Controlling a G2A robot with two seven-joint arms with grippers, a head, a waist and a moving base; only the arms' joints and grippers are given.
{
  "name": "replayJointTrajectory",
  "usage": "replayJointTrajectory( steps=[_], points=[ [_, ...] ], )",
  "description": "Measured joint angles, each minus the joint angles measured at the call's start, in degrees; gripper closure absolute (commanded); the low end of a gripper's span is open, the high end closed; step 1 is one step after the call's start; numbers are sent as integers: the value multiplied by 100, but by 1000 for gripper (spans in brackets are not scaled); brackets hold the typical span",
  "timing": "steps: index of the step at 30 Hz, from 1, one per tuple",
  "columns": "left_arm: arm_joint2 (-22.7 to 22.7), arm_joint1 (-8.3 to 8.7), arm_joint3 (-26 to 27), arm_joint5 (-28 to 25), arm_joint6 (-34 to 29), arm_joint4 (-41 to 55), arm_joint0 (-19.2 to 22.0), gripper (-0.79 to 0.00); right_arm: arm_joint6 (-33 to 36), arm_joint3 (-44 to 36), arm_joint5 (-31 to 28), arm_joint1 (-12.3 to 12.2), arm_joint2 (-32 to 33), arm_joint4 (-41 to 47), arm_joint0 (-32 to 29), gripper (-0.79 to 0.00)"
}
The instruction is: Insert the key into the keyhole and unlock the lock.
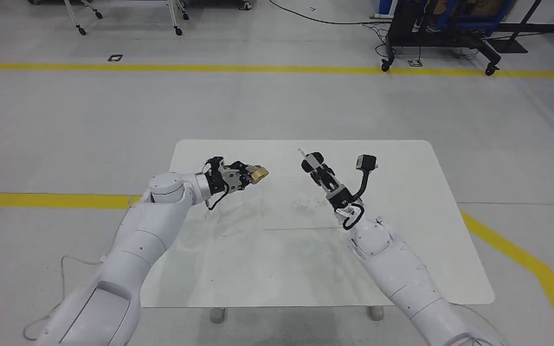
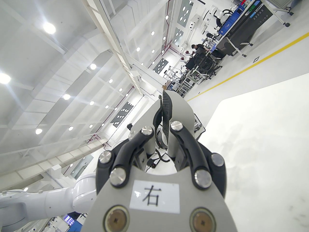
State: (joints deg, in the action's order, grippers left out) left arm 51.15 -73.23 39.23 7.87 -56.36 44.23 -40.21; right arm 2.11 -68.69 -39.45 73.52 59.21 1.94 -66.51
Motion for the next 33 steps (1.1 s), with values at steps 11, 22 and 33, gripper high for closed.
replayJointTrajectory(
  steps=[11, 22, 33],
  points=[
    [-210, 54, 526, 725, -114, -783, -158, 0, 844, -739, -552, -292, 410, -4339, 371, 0],
    [-171, 29, 468, 947, -623, -524, -129, 0, 470, -1674, -690, -463, 731, -6454, -39, 0],
    [-171, 29, 467, 947, -623, -524, -129, 0, 437, -1776, -642, -485, 761, -6678, -85, 0]
  ],
)
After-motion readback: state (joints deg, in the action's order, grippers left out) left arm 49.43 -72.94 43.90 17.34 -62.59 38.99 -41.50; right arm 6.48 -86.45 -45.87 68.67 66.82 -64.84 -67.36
